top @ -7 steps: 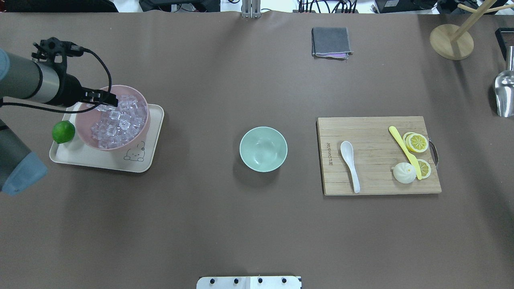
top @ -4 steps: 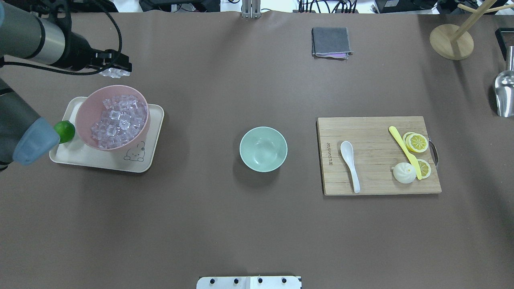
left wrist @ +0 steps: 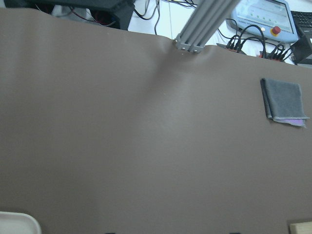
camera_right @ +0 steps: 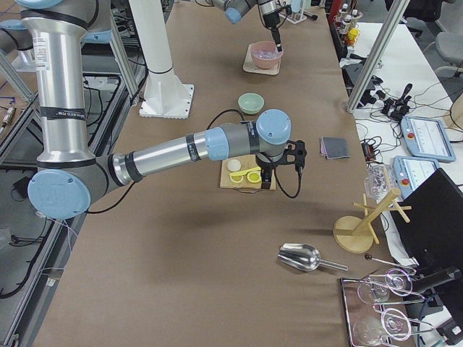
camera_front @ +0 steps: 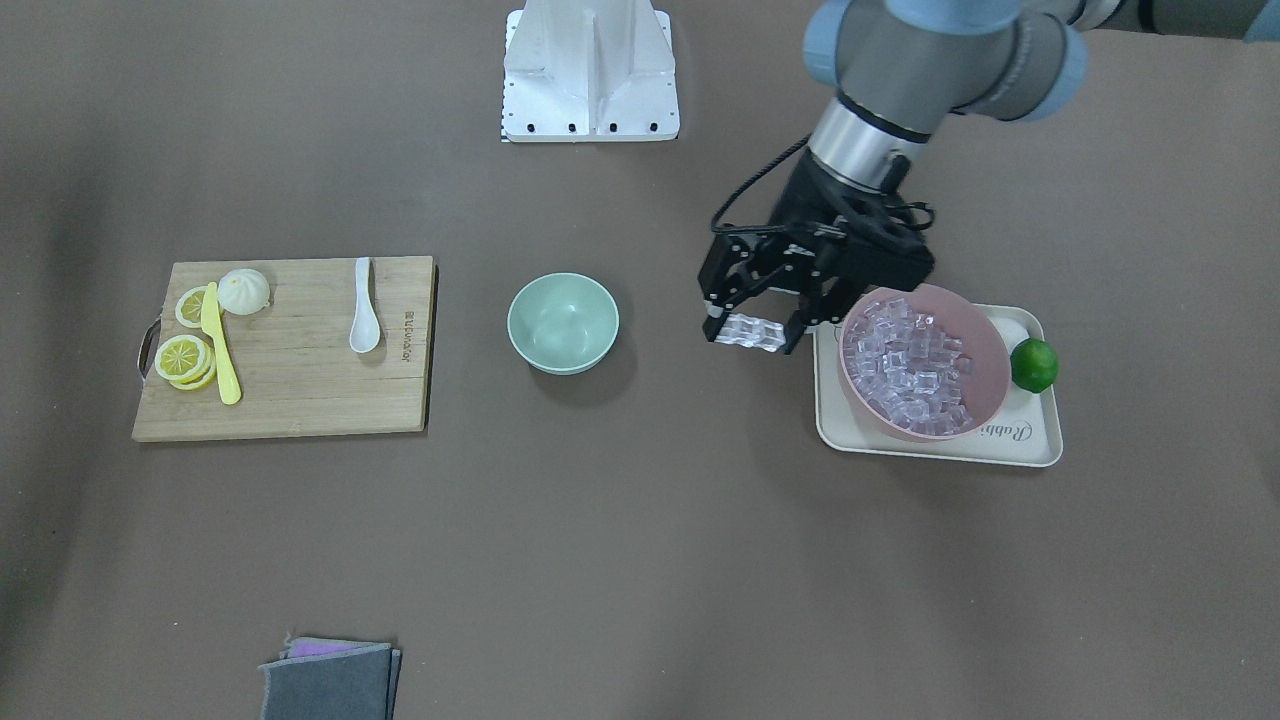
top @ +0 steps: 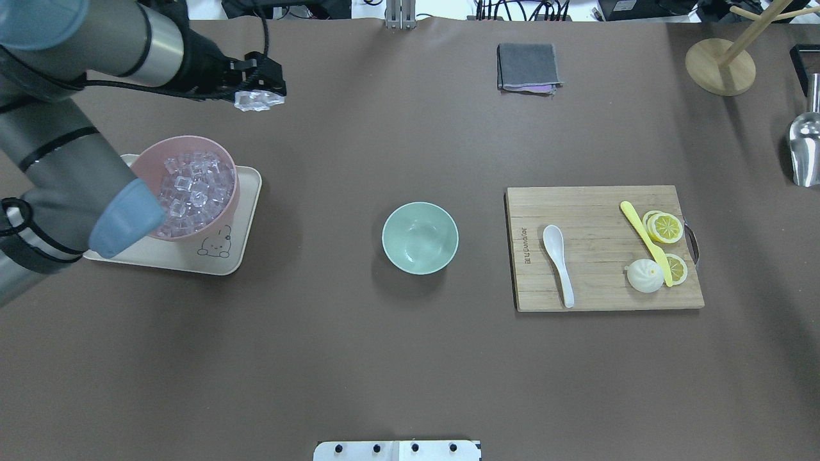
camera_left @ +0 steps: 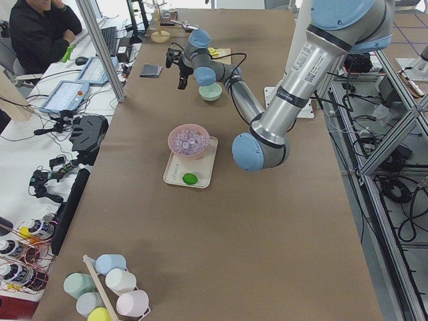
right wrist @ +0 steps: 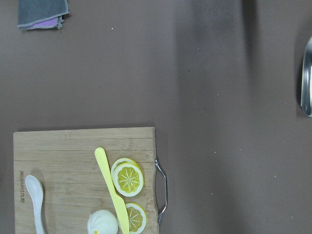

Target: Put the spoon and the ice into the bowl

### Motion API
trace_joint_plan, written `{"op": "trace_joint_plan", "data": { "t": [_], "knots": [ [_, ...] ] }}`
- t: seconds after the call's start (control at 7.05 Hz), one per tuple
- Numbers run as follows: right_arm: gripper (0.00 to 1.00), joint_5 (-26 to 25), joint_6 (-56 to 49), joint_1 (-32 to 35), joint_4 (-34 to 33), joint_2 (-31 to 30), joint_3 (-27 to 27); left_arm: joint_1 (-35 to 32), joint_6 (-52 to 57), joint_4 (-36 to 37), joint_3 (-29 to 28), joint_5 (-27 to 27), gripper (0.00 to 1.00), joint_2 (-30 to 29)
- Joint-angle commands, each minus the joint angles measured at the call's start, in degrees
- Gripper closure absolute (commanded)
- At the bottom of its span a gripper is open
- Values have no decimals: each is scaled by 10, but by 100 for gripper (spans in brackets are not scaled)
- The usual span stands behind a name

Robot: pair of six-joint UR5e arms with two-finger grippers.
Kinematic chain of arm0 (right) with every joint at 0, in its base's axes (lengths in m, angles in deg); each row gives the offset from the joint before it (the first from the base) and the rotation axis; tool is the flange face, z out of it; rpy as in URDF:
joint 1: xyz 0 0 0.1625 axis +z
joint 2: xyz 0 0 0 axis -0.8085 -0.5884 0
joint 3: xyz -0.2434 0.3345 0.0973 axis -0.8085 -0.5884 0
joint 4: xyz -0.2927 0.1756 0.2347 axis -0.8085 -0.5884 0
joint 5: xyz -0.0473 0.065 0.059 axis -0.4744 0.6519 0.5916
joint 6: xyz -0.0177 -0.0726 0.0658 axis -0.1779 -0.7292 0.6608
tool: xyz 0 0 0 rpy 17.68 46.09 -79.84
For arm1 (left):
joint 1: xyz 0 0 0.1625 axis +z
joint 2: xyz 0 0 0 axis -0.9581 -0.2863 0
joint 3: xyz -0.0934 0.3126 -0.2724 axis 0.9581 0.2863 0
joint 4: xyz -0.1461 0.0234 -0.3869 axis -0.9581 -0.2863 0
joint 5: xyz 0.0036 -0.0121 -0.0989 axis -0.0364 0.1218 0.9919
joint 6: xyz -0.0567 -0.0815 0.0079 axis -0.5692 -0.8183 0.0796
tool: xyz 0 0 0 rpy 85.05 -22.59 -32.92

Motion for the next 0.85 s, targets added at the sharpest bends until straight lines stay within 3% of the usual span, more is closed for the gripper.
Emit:
{"op": "trace_joint_plan", "data": {
  "t": [0.0,0.28,0.71],
  "knots": [
    [0,-90,120,-68,0,3,63,94,-56,0,-31,-103,100,-45],
    [0,-103,225,-153,0,42,87,151,-69,-2,-87,-181,100,-88],
    [0,-158,291,-247,3,68,88,169,-84,-6,-156,-211,100,-108]
  ]
}}
